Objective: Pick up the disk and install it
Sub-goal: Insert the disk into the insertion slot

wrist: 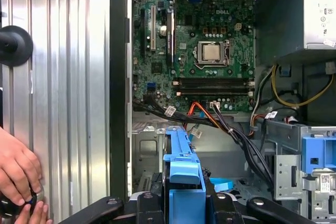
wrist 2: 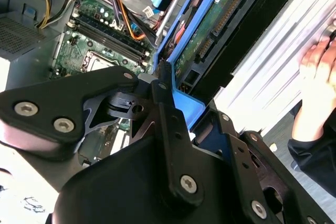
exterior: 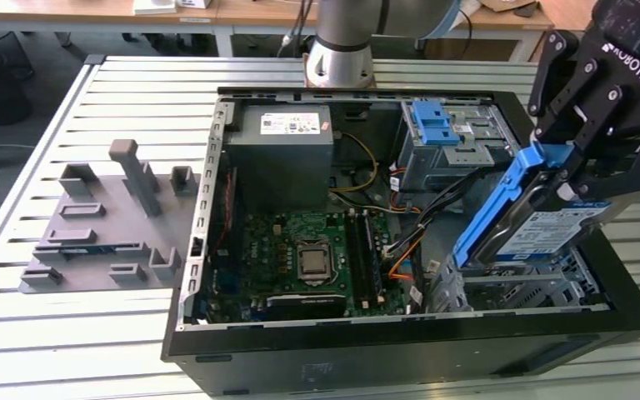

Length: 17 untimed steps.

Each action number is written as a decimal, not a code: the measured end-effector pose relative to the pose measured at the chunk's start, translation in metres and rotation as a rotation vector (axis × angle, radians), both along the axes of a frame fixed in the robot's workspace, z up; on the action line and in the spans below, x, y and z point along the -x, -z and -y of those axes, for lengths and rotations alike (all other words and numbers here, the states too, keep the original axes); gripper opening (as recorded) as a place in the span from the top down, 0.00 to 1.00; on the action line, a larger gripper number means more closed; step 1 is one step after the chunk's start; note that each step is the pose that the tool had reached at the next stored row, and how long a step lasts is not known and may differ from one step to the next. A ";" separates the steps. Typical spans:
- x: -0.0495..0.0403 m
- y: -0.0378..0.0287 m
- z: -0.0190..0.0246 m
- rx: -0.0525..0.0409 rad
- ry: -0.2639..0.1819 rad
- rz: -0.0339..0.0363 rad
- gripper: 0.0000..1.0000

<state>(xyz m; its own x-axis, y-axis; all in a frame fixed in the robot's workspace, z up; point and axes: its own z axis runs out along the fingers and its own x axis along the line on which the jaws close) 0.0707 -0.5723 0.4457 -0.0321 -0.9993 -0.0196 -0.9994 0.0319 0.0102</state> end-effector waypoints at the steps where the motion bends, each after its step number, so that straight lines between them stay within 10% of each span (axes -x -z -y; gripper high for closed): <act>1: -0.0011 0.0006 0.0000 -0.0001 0.003 0.0000 0.64; 17: -0.0044 0.0065 0.0001 -0.0001 0.010 0.0000 0.64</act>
<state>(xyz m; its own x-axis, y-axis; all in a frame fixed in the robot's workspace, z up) 0.0751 -0.5724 0.4393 -0.0417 -0.9989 -0.0197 -0.9991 0.0415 0.0102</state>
